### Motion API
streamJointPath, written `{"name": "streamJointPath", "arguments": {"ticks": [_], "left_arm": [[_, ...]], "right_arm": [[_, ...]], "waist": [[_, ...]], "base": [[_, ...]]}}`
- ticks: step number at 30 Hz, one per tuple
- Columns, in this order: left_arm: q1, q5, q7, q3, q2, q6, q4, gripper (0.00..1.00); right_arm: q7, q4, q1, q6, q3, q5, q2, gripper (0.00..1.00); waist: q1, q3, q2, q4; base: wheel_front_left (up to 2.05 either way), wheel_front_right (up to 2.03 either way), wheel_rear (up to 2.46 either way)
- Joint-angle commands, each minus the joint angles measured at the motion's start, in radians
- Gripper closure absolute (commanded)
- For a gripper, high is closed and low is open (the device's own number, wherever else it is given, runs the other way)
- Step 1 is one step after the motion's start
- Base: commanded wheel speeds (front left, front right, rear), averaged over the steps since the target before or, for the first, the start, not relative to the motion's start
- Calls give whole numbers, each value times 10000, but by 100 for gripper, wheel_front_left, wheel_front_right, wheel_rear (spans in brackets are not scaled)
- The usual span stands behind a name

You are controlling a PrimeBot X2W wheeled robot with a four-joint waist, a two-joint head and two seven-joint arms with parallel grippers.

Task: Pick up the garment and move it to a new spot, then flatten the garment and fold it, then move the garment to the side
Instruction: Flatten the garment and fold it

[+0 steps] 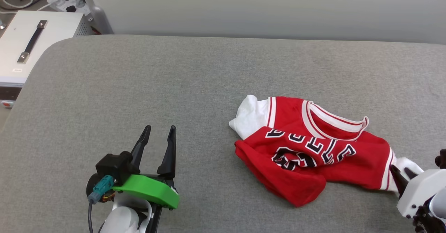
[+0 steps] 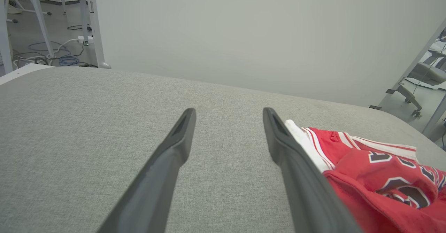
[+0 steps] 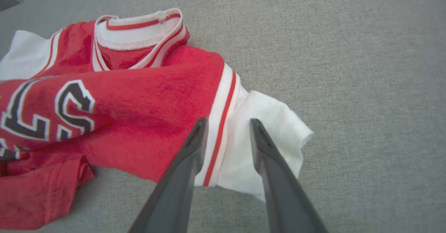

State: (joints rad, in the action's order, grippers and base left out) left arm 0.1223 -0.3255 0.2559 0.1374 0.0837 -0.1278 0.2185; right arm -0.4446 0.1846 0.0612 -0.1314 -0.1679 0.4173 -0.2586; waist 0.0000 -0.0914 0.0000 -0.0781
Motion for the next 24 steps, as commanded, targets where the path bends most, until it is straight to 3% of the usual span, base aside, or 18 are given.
{"name": "streamJointPath", "arguments": {"ticks": [1, 10, 18, 21, 24], "left_arm": [[-31, -9, 59, 10, 59, -28, 3, 0], [-1, -154, 59, 125, 109, -29, -238, 0], [-110, -293, 59, 350, 239, -29, -404, 0], [328, -223, -117, 962, 705, -29, -370, 0], [1211, -713, -1049, 1654, 1173, -29, -374, 0]], "right_arm": [[299, -168, 49, 7, 98, -7, -24, 0], [2750, -1471, -144, 7, 565, -5, -375, 0], [4544, -2562, -969, 7, 383, -548, 701, 0], [4663, -2841, -973, 7, 350, -655, 817, 0], [4624, -3080, -892, 7, 212, -790, 912, 0]], "waist": [[0, 63, 0, 123], [0, 241, 0, 591], [0, 75, 0, 1132], [0, -194, 0, 1391], [0, -474, 0, 1578]], "base": [[0, 0, 0], [0, 0, 0], [0, 0, 0], [0, 0, 0], [0, 0, 0]]}}
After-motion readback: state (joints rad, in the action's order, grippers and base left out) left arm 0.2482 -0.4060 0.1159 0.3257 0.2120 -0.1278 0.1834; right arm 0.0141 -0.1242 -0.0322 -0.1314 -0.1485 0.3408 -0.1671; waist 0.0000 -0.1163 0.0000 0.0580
